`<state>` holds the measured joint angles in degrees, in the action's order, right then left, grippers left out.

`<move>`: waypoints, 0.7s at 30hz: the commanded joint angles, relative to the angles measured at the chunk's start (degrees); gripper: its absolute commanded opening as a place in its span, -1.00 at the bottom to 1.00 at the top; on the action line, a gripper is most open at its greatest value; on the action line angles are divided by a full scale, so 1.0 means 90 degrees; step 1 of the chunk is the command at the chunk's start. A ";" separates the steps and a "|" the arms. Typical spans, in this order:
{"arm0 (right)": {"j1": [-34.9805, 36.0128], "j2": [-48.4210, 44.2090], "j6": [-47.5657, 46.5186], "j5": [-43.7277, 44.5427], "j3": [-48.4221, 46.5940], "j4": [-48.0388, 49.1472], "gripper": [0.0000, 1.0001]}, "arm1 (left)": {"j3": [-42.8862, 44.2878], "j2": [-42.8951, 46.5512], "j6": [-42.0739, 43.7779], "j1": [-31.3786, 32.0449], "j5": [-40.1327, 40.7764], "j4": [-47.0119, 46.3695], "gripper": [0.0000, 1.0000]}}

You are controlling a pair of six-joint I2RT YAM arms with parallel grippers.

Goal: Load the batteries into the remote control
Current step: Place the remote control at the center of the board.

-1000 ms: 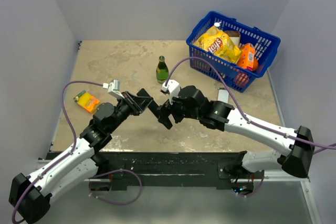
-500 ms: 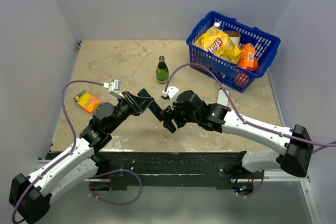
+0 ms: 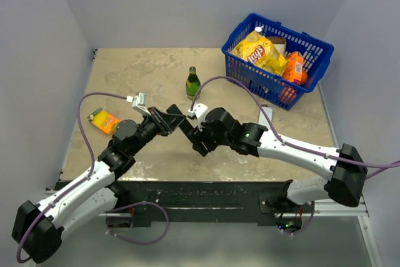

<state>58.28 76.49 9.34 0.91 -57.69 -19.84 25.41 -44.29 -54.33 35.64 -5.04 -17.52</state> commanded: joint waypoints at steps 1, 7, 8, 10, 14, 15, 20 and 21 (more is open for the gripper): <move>-0.0021 -0.0022 -0.0227 0.0270 -0.0650 0.0768 0.18 | 0.0233 -0.0234 0.0001 0.0239 -0.0836 -0.0358 -1.00; -0.0069 -0.0003 -0.0384 0.0223 -0.0933 0.0740 0.06 | 0.0263 -0.0430 0.0157 0.0415 -0.0866 -0.0202 -1.00; -0.0069 0.0007 -0.0355 0.0144 -0.0953 0.0671 0.11 | 0.0253 -0.0391 0.0177 0.0425 -0.0624 -0.0154 -1.00; -0.0069 0.0007 -0.0248 -0.0002 -0.0905 0.0399 0.26 | 0.0272 -0.0217 0.0293 0.0415 -0.0292 0.0051 -1.00; -0.0069 -0.0314 0.0025 -0.0393 -0.0593 0.0250 0.57 | 0.0497 -0.0020 0.0694 0.0386 0.1024 0.0608 -1.00; -0.0069 -0.0508 0.0104 -0.0461 -0.0427 0.0318 0.61 | 0.0507 -0.0001 0.0772 0.0386 0.1106 0.0638 -1.00; -0.0060 -0.0794 0.0339 -0.0355 -0.0153 0.0826 0.84 | 0.0468 -0.0185 0.0685 0.0366 0.0913 0.0336 -1.00; -0.0060 -0.0765 0.0329 -0.0287 -0.0143 0.0914 0.89 | 0.0458 -0.0225 0.0636 0.0366 0.0882 0.0306 -1.00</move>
<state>57.78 71.66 10.48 -1.52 -59.61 -17.12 27.20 -45.28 -49.69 39.03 1.87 -12.38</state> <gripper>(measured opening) 0.908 0.192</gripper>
